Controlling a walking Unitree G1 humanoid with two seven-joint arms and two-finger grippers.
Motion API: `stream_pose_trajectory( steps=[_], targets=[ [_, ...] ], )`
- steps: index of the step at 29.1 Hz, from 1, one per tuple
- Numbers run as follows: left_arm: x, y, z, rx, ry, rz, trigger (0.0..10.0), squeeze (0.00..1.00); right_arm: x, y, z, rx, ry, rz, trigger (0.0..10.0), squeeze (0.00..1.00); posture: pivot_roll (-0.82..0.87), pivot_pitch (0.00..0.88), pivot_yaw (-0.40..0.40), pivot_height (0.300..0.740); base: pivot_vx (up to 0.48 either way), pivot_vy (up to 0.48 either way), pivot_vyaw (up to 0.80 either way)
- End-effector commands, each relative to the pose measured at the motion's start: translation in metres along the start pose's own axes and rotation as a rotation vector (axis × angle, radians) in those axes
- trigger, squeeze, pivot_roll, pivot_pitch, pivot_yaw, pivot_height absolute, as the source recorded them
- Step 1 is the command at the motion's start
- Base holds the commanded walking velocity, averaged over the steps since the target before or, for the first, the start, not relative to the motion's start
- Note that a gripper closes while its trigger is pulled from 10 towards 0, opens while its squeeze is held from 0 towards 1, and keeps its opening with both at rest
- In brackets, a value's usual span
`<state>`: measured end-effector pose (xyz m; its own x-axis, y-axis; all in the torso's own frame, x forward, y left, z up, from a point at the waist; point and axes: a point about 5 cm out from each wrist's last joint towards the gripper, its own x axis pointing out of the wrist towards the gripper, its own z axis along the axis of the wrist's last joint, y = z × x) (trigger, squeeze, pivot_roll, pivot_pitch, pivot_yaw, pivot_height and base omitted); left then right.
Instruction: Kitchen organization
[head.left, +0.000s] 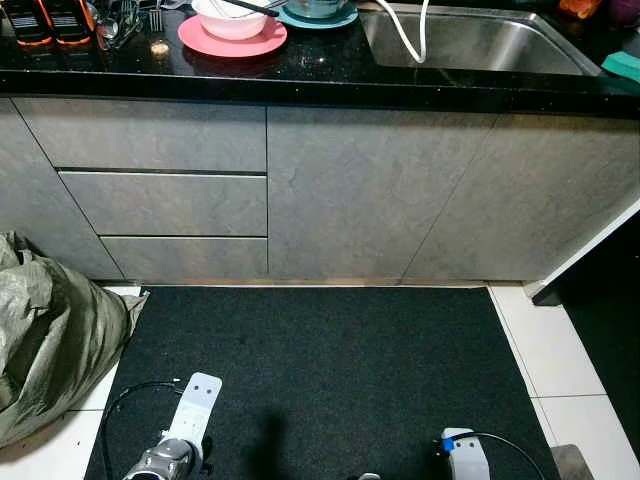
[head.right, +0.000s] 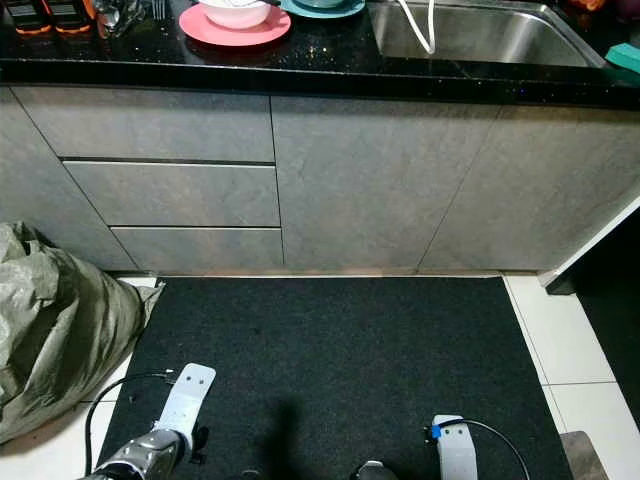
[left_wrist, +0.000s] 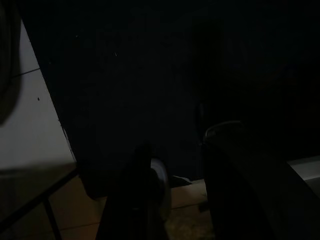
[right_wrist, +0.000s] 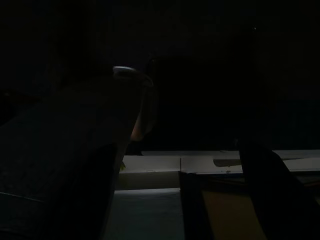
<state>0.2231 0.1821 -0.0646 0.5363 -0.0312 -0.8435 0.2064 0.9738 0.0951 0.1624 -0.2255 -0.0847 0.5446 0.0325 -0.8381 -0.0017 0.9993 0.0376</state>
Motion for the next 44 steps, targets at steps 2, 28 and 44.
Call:
stream_pose_trajectory(
  steps=[2, 28, 44],
  targets=[
    [0.0001, -0.005, -0.0101, -0.007, 0.038, -0.017, 10.0, 0.0, -0.0025, -0.0036, -0.0097, -0.005, 0.035, -0.004, 10.0, 0.0, -0.01, 0.18, -0.043, 0.74, 0.0, 0.0, 0.0],
    [-0.0001, -0.0039, -0.0103, -0.108, 0.008, -0.003, 10.0, 0.0, -0.0021, -0.0047, -0.0083, -0.05, 0.034, -0.04, 10.0, 0.0, 0.0, 0.183, -0.04, 0.74, 0.0, 0.0, 0.58],
    [-0.0002, -0.0036, -0.0107, -0.113, 0.002, -0.011, 10.0, 0.0, -0.0024, -0.0044, -0.0116, 0.038, 0.024, -0.083, 10.0, 0.0, 0.01, 0.177, -0.043, 0.74, 0.12, 0.0, 0.0]
  ],
)
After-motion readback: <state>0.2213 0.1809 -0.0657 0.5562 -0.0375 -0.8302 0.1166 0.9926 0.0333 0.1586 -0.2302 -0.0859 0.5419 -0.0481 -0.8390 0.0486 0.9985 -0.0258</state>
